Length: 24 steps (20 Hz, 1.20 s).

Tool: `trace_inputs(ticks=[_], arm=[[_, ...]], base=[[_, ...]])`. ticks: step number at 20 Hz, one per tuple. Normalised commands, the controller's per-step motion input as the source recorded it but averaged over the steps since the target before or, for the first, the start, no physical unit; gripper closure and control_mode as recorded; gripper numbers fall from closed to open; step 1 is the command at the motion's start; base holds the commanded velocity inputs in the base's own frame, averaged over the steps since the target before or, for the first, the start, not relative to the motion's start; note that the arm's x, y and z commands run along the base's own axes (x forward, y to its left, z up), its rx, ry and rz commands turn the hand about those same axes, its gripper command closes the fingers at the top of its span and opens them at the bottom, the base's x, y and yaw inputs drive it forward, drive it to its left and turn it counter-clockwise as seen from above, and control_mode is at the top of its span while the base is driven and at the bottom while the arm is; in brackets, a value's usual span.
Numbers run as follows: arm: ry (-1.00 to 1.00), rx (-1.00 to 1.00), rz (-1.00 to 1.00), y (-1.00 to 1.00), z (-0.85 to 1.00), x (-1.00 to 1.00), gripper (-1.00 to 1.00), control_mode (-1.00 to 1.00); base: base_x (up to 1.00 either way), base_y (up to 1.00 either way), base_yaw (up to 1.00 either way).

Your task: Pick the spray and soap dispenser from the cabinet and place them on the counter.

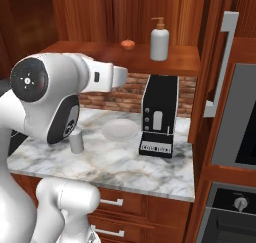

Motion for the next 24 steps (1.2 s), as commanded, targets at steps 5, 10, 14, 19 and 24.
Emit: trace_inputs(ticks=[5,10,14,19,24], arm=[[-0.12,-0.06,0.0,0.0,0.0,0.01,-1.0,-1.0],[-0.1,-0.01,0.0,0.0,0.0,0.08,-1.0,-1.0],[-0.11,0.0,0.0,-0.08,0.02,0.01,-1.0,-1.0],[-0.12,0.0,0.0,-0.16,0.09,0.0,-1.0,-1.0],[-0.06,0.0,0.0,-0.1,0.04,0.09,-1.0,-1.0]], base=[[0.0,0.0,0.0],[0.0,0.0,0.0],[0.0,0.0,0.0],[0.0,0.0,0.0],[0.0,0.0,0.0]])
